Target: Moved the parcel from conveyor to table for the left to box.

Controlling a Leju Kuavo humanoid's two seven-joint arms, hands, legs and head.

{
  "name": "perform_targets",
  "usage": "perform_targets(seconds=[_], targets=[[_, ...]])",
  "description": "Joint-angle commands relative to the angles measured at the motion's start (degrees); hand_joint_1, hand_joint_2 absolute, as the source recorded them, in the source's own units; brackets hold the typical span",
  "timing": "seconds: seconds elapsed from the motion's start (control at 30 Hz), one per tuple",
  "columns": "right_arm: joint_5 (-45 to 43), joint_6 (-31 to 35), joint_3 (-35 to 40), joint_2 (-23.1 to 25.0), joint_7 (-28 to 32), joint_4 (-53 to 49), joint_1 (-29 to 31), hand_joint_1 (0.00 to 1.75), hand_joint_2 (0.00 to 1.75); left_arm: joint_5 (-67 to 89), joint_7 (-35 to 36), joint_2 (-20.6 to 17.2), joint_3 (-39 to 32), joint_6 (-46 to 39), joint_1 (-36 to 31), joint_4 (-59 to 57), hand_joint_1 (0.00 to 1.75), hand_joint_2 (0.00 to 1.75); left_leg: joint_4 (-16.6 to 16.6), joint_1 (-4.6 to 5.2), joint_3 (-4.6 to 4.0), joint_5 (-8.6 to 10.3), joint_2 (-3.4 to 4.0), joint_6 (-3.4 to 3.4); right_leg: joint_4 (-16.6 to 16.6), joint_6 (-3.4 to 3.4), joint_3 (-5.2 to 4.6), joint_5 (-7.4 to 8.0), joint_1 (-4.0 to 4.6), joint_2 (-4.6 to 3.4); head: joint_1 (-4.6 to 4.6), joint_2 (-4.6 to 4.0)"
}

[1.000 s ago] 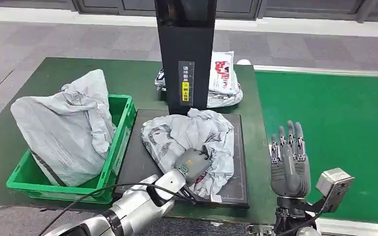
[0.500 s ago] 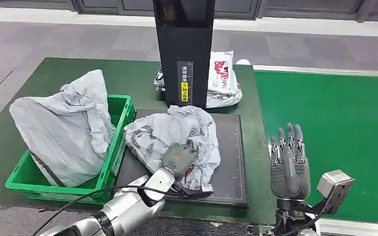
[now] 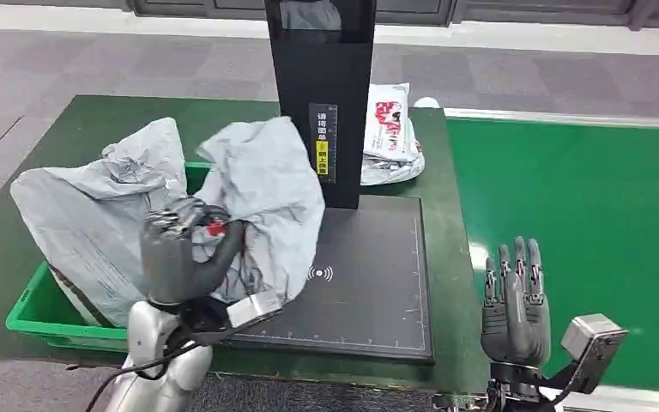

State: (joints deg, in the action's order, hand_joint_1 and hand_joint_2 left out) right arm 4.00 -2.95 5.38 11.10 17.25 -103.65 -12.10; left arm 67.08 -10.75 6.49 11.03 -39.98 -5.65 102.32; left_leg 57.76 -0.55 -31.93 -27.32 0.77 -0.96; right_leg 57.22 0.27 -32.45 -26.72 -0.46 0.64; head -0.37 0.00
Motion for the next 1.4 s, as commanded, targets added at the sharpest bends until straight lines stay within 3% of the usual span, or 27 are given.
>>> perform_targets(seconds=[0.03,0.2,0.27,0.3,0.37,0.57,0.83,1.07,1.23,1.3,1.33,1.37,1.4], targets=[[0.4,-0.6,-3.5,1.2,-0.1,0.4,0.3,0.0,1.75,-0.5,-3.1,4.0,-11.8,0.0,2.3,8.2,1.75,1.75,0.0,0.0,-0.05,0.06,0.04,0.03,-0.1,-0.01,-0.08,0.09,0.01,-0.14,-0.02,0.0],[1.1,-1.6,-4.2,2.2,-0.2,-0.3,-0.2,0.0,1.75,0.8,-8.2,7.7,-18.2,0.0,0.5,11.5,1.75,1.75,0.0,-0.01,-0.04,0.04,-0.02,0.03,0.0,-0.01,-0.03,0.06,0.0,-0.05,-0.02,0.0],[1.2,-1.8,-4.3,2.4,-0.4,-0.5,-0.3,0.0,1.75,2.5,-11.3,10.2,-22.9,0.0,-1.3,14.5,1.75,1.75,0.0,-0.01,-0.09,0.07,-0.07,0.05,-0.1,-0.02,-0.08,0.1,0.0,-0.05,0.0,0.0],[1.3,-2.1,-4.3,2.7,-0.5,-0.5,-0.5,0.0,1.75,1.8,-16.3,12.7,-27.8,0.0,-2.7,17.1,1.75,1.75,0.0,-0.03,-0.11,0.03,-0.06,0.03,0.0,-0.02,-0.09,0.06,0.02,-0.02,-0.02,0.0],[1.3,-2.1,-4.3,2.7,-0.5,-0.5,-0.5,0.0,1.75,1.8,-16.3,12.7,-27.8,0.0,-2.7,17.1,1.75,1.75,0.1,-0.02,-0.14,0.03,-0.04,0.04,0.0,-0.03,-0.14,0.07,0.01,-0.07,-0.02,0.0],[1.7,-1.7,-3.4,2.6,-0.6,0.3,-0.4,0.0,1.75,-6.5,-26.8,13.5,-35.8,0.0,-7.1,25.5,1.75,1.75,0.0,-0.03,-0.13,0.06,0.03,0.02,0.0,-0.05,-0.16,0.11,0.03,-0.18,0.0,0.0],[1.8,-1.8,-2.6,2.1,-0.5,1.7,0.0,0.0,1.75,-4.2,-28.5,13.5,-37.5,0.0,-9.8,26.4,1.75,1.75,0.0,-0.02,-0.08,0.1,-0.07,0.03,-0.1,-0.02,-0.07,0.1,0.07,-0.04,-0.02,0.0],[2.3,-1.9,-2.6,1.9,-0.2,2.9,0.9,0.0,1.75,0.3,-26.2,13.5,-39.9,0.0,-10.5,22.1,1.75,1.75,-0.1,-0.02,-0.03,0.14,-0.14,0.03,-0.1,-0.03,0.0,0.13,0.0,0.0,-0.02,0.0],[1.7,-1.9,-3.4,2.0,-0.5,2.5,1.0,0.0,1.75,8.9,-19.2,12.3,-37.3,0.0,-12.5,16.7,1.75,1.75,-0.1,-0.01,-0.01,0.12,-0.19,0.0,-0.1,-0.04,0.02,0.07,-0.01,0.11,-0.02,0.0],[2.9,-1.9,-4.0,2.3,-0.8,2.4,1.0,0.0,1.75,14.3,-12.3,9.7,-34.2,0.0,-12.3,13.6,1.75,1.75,-0.1,-0.01,0.01,0.09,-0.16,0.01,-0.1,-0.03,0.03,0.08,0.0,0.08,-0.02,0.0],[3.0,-2.1,-4.1,2.3,-0.6,2.3,1.0,0.0,1.75,14.7,-12.2,9.6,-34.5,0.0,-12.5,12.4,1.75,1.75,-0.1,0.02,0.0,0.16,-0.18,0.01,-0.1,-0.05,0.0,0.11,-0.03,0.06,-0.02,0.0],[2.9,-2.2,-4.3,2.4,-0.6,2.3,0.9,0.0,1.75,15.7,-5.9,5.1,-31.5,0.0,-9.6,11.8,1.75,1.75,-0.2,0.01,-0.02,0.19,-0.26,0.02,-0.1,-0.04,0.02,0.13,-0.02,0.13,-0.02,0.0],[2.9,-2.3,-4.5,2.6,-0.6,1.9,0.6,0.0,1.75,22.3,0.6,3.8,-27.8,0.0,-10.9,8.3,1.75,1.75,-0.1,0.02,0.06,0.13,-0.17,0.0,-0.1,-0.05,0.05,0.09,-0.03,0.07,-0.02,0.0]])
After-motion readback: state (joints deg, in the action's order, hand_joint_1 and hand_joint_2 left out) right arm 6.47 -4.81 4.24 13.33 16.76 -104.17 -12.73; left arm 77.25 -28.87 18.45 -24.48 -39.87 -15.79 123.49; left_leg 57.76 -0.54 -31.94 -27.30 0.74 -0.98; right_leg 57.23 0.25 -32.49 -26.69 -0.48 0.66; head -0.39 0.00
